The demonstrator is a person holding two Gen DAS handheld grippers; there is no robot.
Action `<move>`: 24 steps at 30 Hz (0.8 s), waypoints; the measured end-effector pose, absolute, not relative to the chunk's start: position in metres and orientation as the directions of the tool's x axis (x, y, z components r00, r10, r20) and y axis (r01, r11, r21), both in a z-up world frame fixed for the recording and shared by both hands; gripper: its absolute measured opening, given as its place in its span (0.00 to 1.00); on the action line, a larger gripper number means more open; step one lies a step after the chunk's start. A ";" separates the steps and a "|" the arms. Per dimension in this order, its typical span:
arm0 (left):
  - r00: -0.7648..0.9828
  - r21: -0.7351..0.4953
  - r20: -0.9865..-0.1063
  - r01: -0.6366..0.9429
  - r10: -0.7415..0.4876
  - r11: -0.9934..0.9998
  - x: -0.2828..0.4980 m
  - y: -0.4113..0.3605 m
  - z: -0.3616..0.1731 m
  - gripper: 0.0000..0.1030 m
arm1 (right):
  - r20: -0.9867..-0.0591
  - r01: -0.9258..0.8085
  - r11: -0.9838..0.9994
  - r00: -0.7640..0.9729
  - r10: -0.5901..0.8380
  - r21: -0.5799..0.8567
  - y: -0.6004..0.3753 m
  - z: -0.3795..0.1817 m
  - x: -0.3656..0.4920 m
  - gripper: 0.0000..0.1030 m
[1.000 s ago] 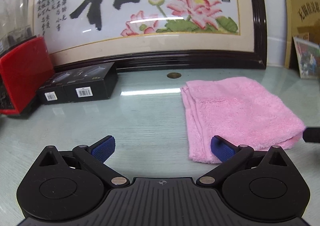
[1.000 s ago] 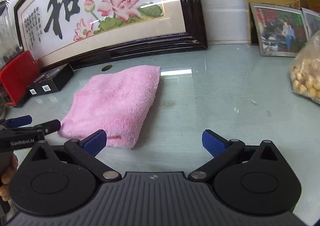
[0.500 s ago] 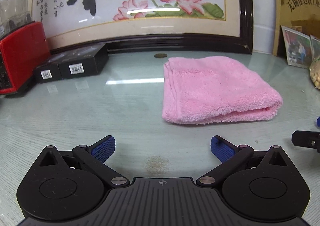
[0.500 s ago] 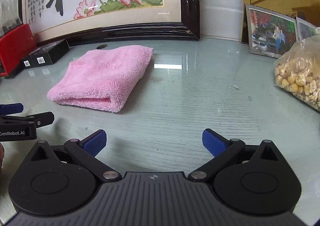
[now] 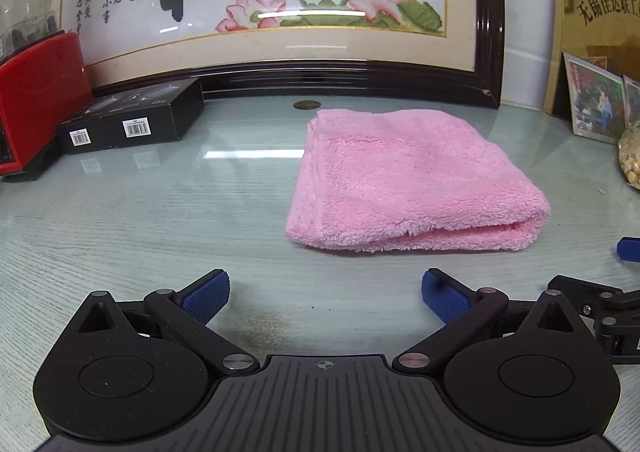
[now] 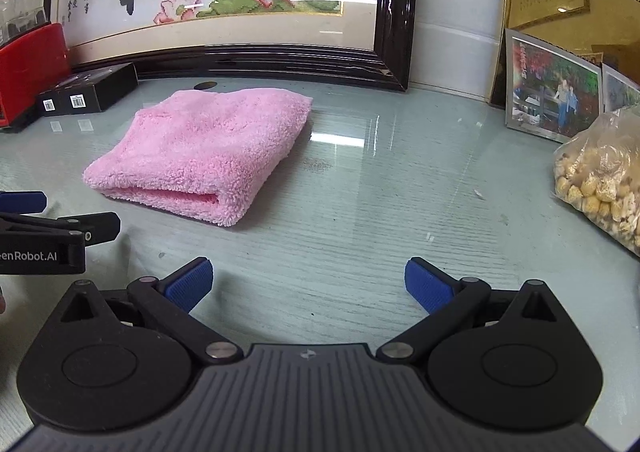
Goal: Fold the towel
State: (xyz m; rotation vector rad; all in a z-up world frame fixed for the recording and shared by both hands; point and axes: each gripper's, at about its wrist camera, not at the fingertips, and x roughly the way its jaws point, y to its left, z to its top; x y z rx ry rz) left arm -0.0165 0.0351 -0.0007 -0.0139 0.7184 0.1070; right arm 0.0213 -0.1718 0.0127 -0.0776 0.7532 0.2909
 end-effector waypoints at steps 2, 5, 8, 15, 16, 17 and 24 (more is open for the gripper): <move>0.747 0.024 -0.658 -0.105 0.095 0.994 -0.016 0.034 -0.001 1.00 | -0.683 -0.289 0.957 0.692 0.233 0.034 -0.171 0.013 0.021 1.00; 0.746 0.023 -0.658 -0.110 0.098 0.994 -0.016 0.033 -0.001 1.00 | -0.681 -0.289 0.957 0.694 0.234 0.034 -0.172 0.013 0.020 1.00; 0.746 0.023 -0.659 -0.113 0.100 0.993 -0.015 0.033 -0.001 1.00 | -0.681 -0.274 0.961 0.697 0.223 0.034 -0.170 0.013 0.019 1.00; 0.749 0.025 -0.659 -0.079 0.076 0.997 -0.013 0.028 -0.001 1.00 | -0.682 -0.250 0.968 0.702 0.206 0.035 -0.167 0.013 0.018 1.00; 0.749 0.025 -0.658 -0.073 0.071 0.997 -0.013 0.027 -0.001 1.00 | -0.682 -0.246 0.969 0.703 0.202 0.034 -0.167 0.013 0.018 1.00; 0.750 0.025 -0.658 -0.062 0.063 0.998 -0.012 0.025 -0.001 1.00 | -0.682 -0.243 0.969 0.703 0.201 0.034 -0.167 0.013 0.018 1.00; 0.750 0.023 -0.659 -0.060 0.060 0.998 -0.012 0.019 -0.002 1.00 | -0.682 -0.242 0.970 0.704 0.200 0.035 -0.167 0.013 0.018 1.00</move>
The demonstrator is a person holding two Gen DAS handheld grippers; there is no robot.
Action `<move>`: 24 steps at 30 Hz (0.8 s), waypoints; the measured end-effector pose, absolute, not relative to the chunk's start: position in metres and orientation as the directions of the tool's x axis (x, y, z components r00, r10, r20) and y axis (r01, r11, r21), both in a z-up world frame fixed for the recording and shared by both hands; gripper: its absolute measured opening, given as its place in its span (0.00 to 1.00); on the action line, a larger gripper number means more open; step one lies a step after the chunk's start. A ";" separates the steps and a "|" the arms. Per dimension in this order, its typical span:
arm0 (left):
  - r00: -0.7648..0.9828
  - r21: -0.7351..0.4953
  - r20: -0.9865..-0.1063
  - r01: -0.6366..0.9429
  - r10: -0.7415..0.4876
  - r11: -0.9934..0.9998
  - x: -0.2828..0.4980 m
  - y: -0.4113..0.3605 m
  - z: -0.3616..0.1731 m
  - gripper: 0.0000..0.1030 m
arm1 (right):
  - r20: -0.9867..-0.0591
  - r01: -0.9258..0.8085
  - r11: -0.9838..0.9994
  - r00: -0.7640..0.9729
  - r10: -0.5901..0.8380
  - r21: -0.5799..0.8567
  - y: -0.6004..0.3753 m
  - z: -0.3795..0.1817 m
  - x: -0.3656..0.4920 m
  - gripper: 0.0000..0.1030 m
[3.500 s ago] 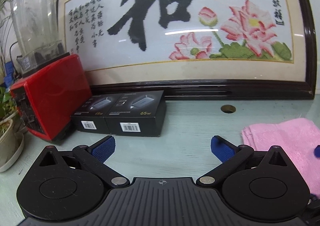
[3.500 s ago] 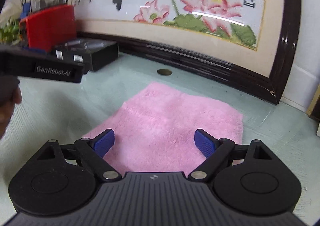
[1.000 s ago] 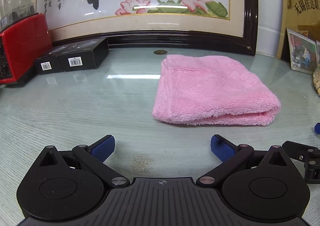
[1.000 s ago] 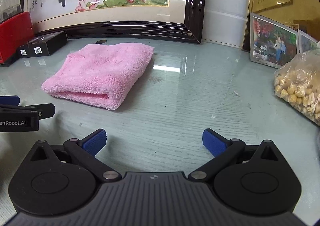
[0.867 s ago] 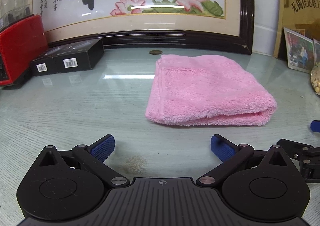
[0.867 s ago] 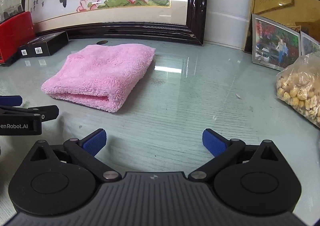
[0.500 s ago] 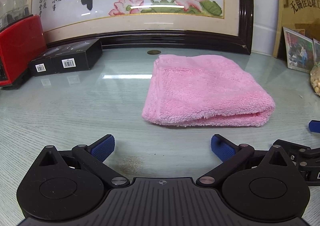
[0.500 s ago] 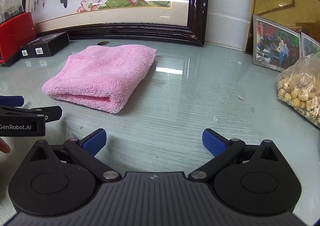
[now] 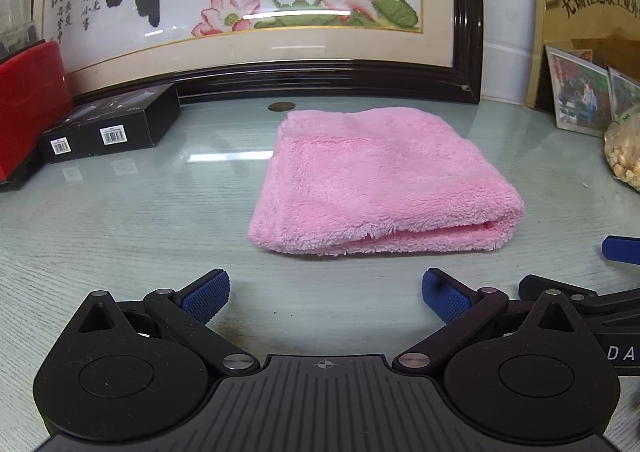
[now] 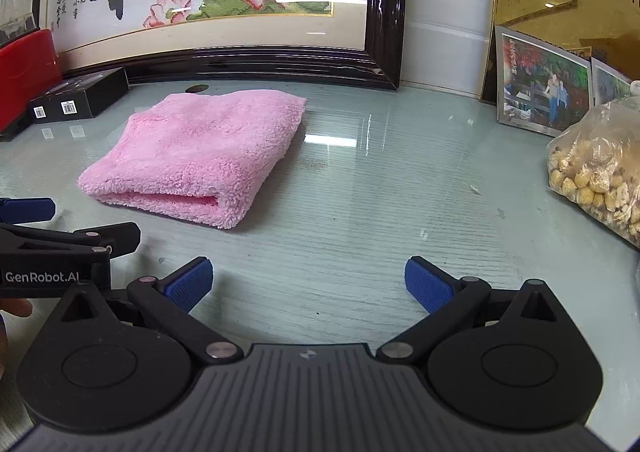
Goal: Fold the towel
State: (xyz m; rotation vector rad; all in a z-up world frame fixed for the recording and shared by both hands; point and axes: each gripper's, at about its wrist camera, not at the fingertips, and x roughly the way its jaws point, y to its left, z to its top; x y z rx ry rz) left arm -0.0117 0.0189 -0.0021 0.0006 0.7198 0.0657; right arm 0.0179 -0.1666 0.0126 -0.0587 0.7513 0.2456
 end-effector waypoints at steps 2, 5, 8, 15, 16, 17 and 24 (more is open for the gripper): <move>0.750 0.022 -0.659 -0.060 0.060 0.998 -0.012 0.019 -0.002 1.00 | -0.682 -0.243 0.969 0.703 0.201 0.035 -0.167 0.013 0.018 1.00; 0.750 0.021 -0.659 -0.060 0.059 0.998 -0.012 0.019 -0.002 1.00 | -0.682 -0.243 0.969 0.703 0.201 0.035 -0.167 0.013 0.018 1.00; 0.750 0.019 -0.659 -0.060 0.058 0.998 -0.012 0.020 -0.002 1.00 | -0.682 -0.244 0.969 0.703 0.202 0.035 -0.167 0.013 0.019 1.00; 0.750 0.016 -0.659 -0.062 0.057 0.998 -0.012 0.020 -0.002 1.00 | -0.682 -0.246 0.969 0.703 0.203 0.035 -0.167 0.013 0.019 1.00; 0.750 0.015 -0.659 -0.063 0.057 0.998 -0.012 0.019 -0.002 1.00 | -0.682 -0.246 0.969 0.703 0.203 0.035 -0.167 0.013 0.019 1.00; 0.750 0.014 -0.658 -0.063 0.057 0.998 -0.012 0.020 -0.002 1.00 | -0.682 -0.246 0.969 0.703 0.203 0.035 -0.167 0.013 0.019 1.00; 0.750 0.015 -0.659 -0.063 0.057 0.998 -0.012 0.021 -0.002 1.00 | -0.682 -0.247 0.968 0.702 0.203 0.035 -0.168 0.013 0.019 1.00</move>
